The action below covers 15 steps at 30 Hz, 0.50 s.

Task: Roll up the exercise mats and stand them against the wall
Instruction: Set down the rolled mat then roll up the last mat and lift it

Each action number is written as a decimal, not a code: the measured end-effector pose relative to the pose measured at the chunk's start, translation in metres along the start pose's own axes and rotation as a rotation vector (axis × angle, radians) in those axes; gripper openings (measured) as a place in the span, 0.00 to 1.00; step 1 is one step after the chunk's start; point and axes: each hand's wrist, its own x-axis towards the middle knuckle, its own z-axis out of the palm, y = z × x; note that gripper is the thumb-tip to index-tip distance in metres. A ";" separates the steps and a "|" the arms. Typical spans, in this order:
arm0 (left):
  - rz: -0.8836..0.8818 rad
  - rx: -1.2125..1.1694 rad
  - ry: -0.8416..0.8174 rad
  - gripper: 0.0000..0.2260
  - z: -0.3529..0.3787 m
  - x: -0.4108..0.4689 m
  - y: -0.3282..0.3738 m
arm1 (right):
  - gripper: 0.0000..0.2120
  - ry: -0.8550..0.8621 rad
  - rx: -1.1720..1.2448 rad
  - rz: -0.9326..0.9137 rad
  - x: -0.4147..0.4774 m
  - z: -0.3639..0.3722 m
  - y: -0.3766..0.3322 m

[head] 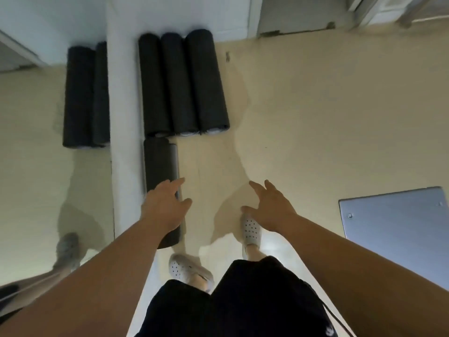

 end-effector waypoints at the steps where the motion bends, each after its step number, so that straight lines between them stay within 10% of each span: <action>1: 0.048 -0.003 0.019 0.29 -0.013 -0.014 0.022 | 0.42 0.034 0.033 -0.006 -0.021 -0.015 0.007; 15: 0.647 0.503 -0.085 0.28 -0.004 -0.136 0.165 | 0.35 0.591 0.650 0.329 -0.268 0.033 0.111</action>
